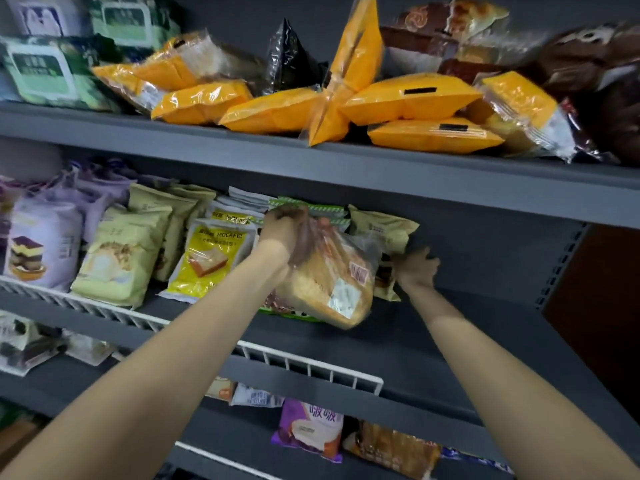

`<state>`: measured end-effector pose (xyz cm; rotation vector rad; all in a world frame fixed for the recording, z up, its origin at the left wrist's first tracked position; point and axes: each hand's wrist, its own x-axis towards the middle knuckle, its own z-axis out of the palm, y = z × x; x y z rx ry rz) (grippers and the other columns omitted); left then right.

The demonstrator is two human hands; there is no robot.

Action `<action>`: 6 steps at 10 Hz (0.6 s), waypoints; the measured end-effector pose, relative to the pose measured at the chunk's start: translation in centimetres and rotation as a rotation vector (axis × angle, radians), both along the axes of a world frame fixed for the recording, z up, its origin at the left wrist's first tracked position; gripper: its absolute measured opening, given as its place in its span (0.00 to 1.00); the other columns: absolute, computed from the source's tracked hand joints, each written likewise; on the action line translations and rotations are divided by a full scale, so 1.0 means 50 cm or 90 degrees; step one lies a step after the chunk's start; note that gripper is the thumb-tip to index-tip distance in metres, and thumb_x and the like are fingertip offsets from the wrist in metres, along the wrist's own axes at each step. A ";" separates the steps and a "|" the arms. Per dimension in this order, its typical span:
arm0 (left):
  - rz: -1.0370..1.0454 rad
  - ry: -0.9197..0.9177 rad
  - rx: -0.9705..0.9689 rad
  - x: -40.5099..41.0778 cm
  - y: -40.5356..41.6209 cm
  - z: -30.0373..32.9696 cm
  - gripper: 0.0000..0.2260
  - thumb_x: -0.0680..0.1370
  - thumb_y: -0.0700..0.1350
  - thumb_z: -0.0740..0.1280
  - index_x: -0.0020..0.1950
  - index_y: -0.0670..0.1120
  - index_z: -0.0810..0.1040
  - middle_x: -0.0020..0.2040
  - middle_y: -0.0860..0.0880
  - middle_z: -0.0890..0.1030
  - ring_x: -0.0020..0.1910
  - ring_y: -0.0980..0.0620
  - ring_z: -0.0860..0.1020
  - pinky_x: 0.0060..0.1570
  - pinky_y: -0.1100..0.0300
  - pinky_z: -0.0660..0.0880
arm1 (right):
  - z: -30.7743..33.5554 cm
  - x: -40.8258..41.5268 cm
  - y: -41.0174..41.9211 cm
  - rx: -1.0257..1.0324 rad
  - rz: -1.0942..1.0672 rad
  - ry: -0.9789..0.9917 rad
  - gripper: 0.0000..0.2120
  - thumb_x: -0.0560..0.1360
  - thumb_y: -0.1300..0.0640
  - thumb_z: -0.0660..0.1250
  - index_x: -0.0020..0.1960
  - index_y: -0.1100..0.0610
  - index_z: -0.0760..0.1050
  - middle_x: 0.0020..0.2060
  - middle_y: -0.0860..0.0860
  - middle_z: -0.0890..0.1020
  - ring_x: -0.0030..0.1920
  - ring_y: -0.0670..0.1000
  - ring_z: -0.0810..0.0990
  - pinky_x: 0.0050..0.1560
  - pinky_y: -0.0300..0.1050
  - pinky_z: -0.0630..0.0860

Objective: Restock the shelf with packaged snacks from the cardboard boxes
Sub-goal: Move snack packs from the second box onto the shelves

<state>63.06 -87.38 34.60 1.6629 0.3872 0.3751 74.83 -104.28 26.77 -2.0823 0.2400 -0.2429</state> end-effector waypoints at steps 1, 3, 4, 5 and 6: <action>0.014 -0.008 0.086 0.031 -0.014 -0.009 0.16 0.82 0.42 0.56 0.69 0.42 0.68 0.65 0.42 0.74 0.64 0.45 0.74 0.29 0.74 0.70 | 0.034 -0.094 -0.036 0.029 0.082 -0.314 0.23 0.78 0.57 0.63 0.70 0.59 0.62 0.66 0.58 0.67 0.67 0.58 0.65 0.69 0.49 0.63; 0.020 -0.013 0.147 0.056 -0.071 0.008 0.16 0.82 0.45 0.54 0.70 0.45 0.67 0.68 0.46 0.72 0.60 0.51 0.76 0.44 0.69 0.74 | 0.008 -0.224 -0.027 -0.471 0.314 -0.383 0.52 0.59 0.38 0.76 0.75 0.45 0.52 0.67 0.53 0.61 0.66 0.56 0.63 0.62 0.54 0.67; -0.026 -0.057 0.133 0.048 -0.106 0.026 0.15 0.83 0.43 0.54 0.68 0.42 0.67 0.68 0.42 0.71 0.65 0.46 0.71 0.60 0.56 0.70 | 0.017 -0.215 -0.028 -0.169 0.213 -0.399 0.36 0.62 0.54 0.77 0.65 0.51 0.64 0.57 0.51 0.71 0.56 0.54 0.74 0.50 0.47 0.74; -0.142 -0.188 0.145 0.049 -0.098 0.024 0.20 0.78 0.51 0.65 0.67 0.43 0.70 0.63 0.46 0.76 0.59 0.48 0.75 0.56 0.56 0.73 | 0.037 -0.212 -0.050 0.227 0.207 -0.271 0.25 0.69 0.64 0.71 0.60 0.51 0.67 0.51 0.46 0.77 0.53 0.48 0.78 0.52 0.41 0.76; -0.302 -0.114 0.237 0.052 -0.090 0.001 0.34 0.69 0.63 0.69 0.71 0.49 0.67 0.66 0.53 0.73 0.64 0.53 0.71 0.66 0.58 0.67 | 0.038 -0.198 -0.077 0.665 0.299 -0.183 0.24 0.72 0.68 0.65 0.66 0.56 0.67 0.58 0.55 0.78 0.59 0.54 0.77 0.59 0.54 0.76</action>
